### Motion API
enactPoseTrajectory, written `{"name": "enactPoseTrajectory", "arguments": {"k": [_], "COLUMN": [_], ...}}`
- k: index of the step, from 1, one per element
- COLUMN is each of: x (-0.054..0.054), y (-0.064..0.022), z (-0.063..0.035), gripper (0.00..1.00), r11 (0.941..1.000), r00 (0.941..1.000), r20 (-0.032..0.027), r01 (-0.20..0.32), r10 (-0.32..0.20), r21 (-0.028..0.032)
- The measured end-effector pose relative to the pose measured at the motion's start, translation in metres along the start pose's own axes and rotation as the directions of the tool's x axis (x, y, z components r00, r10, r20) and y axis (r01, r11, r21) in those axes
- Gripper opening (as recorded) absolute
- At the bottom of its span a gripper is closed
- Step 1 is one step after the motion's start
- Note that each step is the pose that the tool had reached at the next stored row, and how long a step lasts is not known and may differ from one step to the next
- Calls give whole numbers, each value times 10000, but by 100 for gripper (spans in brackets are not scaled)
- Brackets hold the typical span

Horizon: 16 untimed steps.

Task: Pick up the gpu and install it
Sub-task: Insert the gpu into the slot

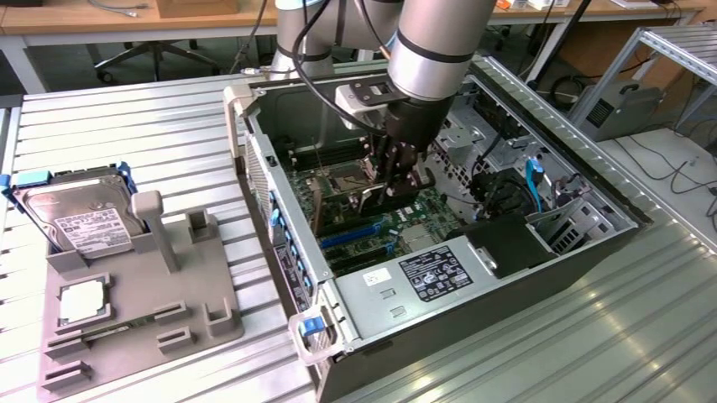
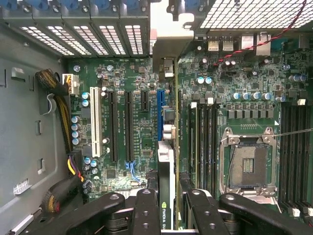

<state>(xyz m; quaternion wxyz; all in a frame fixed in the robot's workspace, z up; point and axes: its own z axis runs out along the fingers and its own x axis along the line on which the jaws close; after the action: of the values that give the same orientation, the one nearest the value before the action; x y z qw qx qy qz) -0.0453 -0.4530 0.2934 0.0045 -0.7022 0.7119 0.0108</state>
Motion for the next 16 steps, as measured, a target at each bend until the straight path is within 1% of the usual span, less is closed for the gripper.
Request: {"name": "enactPoseTrajectory", "arguments": {"k": [8,16], "x": [1,21], "y": [48,71], "z": [5,21], "gripper": [27,27], "r11": [10000,10000], "r00": [10000,10000], "r20": [0,0], "r01": [2,1], "r10": [-2,-1], "r21": [1,15]}}
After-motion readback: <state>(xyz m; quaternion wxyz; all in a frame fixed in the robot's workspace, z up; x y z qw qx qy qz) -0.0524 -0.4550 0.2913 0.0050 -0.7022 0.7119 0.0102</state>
